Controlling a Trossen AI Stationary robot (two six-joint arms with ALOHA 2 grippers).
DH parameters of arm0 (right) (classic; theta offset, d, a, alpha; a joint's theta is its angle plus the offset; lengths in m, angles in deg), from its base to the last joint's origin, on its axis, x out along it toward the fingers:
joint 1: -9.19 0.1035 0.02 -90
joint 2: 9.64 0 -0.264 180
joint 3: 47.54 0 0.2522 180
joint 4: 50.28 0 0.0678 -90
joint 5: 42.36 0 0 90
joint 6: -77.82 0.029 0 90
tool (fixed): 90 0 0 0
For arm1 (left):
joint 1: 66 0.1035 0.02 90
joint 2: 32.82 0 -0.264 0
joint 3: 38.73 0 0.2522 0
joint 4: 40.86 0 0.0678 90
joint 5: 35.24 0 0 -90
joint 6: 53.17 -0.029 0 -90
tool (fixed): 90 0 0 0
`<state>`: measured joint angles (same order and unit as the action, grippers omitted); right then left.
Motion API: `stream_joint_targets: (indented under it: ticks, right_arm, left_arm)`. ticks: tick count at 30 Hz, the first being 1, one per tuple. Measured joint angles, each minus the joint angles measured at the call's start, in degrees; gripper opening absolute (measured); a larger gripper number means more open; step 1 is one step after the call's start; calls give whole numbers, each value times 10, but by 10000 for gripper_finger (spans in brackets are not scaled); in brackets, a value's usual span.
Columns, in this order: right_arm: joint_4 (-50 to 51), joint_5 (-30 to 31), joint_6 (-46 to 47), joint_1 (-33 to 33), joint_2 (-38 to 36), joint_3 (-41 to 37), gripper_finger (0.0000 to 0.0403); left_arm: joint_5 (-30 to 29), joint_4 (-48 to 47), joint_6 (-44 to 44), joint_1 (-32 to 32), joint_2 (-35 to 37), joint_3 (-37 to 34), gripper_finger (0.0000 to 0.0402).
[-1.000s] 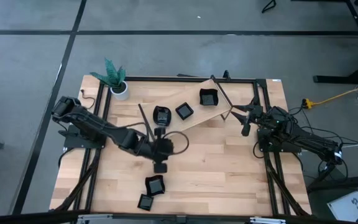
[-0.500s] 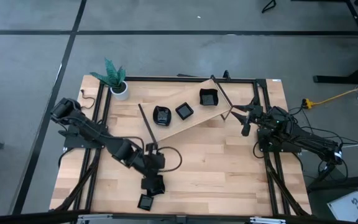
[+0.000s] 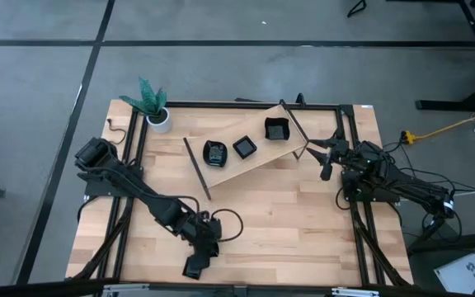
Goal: Pick & Place Mini shaped plates
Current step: Stack the black distorted square plate on top of the black distorted square plate on the shelf
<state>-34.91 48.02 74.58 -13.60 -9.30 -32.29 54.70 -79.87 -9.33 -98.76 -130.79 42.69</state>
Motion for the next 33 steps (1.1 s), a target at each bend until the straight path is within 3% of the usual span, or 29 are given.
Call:
stream_joint_targets:
  ticks: [4, 16, 21, 26, 33]
  right_arm:
    - [0, 0, 0, 0, 0, 0, 154]
    - [0, 0, 0, 0, 0, 0, 154]
    - [0, 0, 0, 0, 0, 0, 154]
    - [0, 0, 0, 0, 0, 0, 154]
    - [0, 0, 0, 0, 0, 0, 154]
  left_arm:
    - [0, 49, 4, -14, 0, 0, 91]
    - [-4, 34, -1, -20, -3, 0, 91]
    - [-46, -43, -11, -24, -11, 0, 91]
    - [-80, -135, 35, -23, -11, 0, 90]
    - [-68, -139, 34, -20, -43, 0, 90]
